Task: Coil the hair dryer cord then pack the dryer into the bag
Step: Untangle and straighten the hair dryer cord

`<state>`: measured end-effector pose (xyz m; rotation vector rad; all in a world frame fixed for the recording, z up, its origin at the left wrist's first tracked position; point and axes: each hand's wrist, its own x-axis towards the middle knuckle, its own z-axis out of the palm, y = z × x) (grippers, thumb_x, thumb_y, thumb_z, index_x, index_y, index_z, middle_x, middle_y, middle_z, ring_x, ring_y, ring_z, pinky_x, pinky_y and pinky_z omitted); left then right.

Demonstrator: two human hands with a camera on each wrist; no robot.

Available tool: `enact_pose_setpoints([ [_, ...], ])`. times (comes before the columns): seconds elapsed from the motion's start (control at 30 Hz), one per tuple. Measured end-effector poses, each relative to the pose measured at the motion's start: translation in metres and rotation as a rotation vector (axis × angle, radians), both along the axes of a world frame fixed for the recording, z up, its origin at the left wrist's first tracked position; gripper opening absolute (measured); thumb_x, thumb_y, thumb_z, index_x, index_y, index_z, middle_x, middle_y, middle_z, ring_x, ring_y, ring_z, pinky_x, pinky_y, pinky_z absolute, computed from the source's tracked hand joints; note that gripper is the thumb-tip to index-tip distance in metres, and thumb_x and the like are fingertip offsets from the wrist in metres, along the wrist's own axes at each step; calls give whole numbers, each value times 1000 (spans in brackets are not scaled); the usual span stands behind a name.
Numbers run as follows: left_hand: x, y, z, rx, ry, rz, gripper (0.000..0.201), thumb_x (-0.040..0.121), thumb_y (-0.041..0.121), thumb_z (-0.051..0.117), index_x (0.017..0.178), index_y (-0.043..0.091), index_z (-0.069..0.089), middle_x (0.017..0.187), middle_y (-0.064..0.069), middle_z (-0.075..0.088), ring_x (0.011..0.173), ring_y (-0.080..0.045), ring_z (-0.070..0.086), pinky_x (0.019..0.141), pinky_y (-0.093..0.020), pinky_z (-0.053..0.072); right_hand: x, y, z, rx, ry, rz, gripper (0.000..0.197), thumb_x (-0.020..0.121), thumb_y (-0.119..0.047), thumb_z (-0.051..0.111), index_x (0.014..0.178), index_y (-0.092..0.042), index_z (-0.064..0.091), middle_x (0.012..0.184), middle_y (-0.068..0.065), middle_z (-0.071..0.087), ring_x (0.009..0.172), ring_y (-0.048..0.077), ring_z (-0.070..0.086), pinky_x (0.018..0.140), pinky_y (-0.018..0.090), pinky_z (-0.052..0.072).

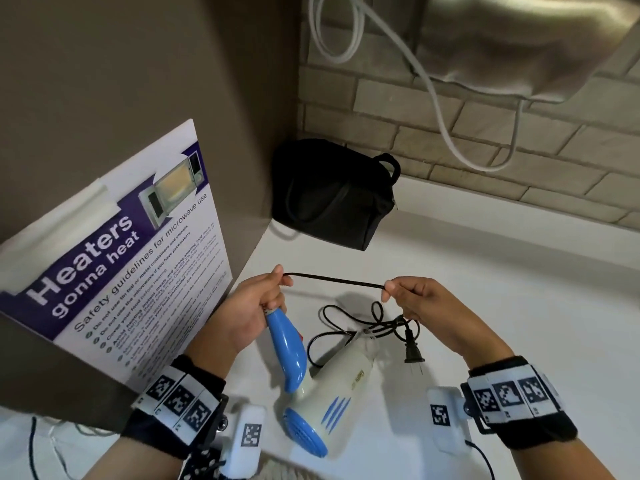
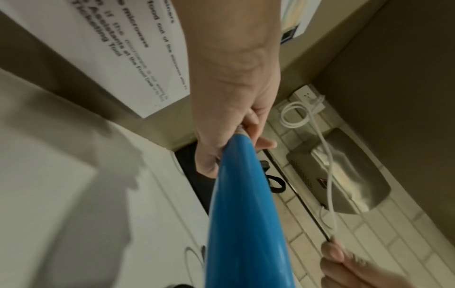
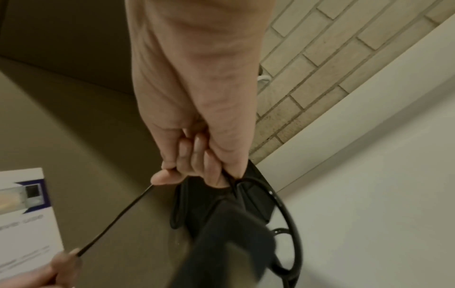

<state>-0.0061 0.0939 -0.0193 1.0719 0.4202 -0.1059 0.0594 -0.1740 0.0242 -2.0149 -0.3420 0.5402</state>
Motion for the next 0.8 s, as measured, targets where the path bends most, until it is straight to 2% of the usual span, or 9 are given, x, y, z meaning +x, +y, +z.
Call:
enact_pose_setpoints([
  [0.07, 1, 5, -7, -31, 27, 29, 30, 97, 28, 50, 73, 12, 58, 60, 0, 37, 41, -9, 39, 57, -30, 45, 5, -5, -3, -15, -1, -5, 34, 98, -31, 48, 83, -7, 67, 46, -16, 33, 48, 3, 30, 52, 11, 34],
  [0.2, 4, 11, -26, -77, 84, 104, 29, 98, 27, 47, 73, 13, 52, 51, 4, 36, 40, -7, 39, 61, -28, 39, 12, -17, -14, -41, 12, -34, 33, 97, -34, 50, 79, -13, 67, 54, -9, 25, 49, 7, 25, 51, 13, 28],
  [0.37, 3, 14, -40, -146, 165, 152, 27, 100, 26, 44, 76, 15, 48, 47, 7, 46, 46, -8, 38, 66, -26, 34, 19, -25, -24, -76, 26, -68, 31, 98, -28, 49, 80, -9, 65, 45, -20, 45, 53, 3, 36, 63, 20, 32],
  [0.53, 3, 21, -49, -195, 205, 197, 26, 101, 22, 42, 77, 15, 46, 35, 3, 43, 53, -10, 32, 65, -23, 34, 21, -29, -33, -95, 54, -119, 32, 98, -27, 50, 76, -9, 63, 37, -17, 38, 49, 2, 32, 59, 21, 28],
  [0.6, 4, 21, -55, -184, 225, 185, 28, 101, 23, 43, 74, 14, 46, 35, 6, 40, 52, -10, 33, 65, -22, 33, 22, -29, -39, -120, 62, -145, 31, 98, -26, 52, 74, -9, 64, 45, -22, 52, 63, 2, 44, 66, 21, 33],
  [0.67, 7, 19, -63, -106, 244, 174, 32, 100, 24, 44, 70, 14, 49, 41, 6, 40, 46, -8, 38, 60, -21, 34, 25, -27, -46, -145, 48, -193, 32, 96, -28, 54, 70, -13, 65, 76, -15, 69, 89, 14, 57, 78, 27, 38],
  [0.73, 13, 16, -65, 152, 249, 162, 37, 99, 28, 46, 66, 13, 56, 47, 4, 46, 52, -11, 45, 55, -24, 38, 27, -25, -50, -208, 12, -225, 34, 96, -32, 53, 71, -13, 66, 102, 16, 69, 106, 32, 58, 78, 32, 39],
  [0.77, 16, 15, -64, 335, 248, 149, 38, 99, 29, 46, 68, 14, 62, 53, 3, 53, 59, -15, 50, 58, -25, 40, 28, -23, -48, -239, -2, -218, 35, 96, -34, 52, 72, -12, 66, 100, 22, 67, 103, 36, 58, 74, 31, 39],
  [0.8, 18, 15, -62, 515, 240, 137, 35, 98, 28, 45, 76, 14, 67, 62, 1, 60, 69, -18, 56, 63, -26, 42, 28, -21, -43, -252, -12, -189, 36, 97, -33, 51, 73, -12, 65, 85, 17, 67, 90, 35, 59, 68, 27, 37],
])
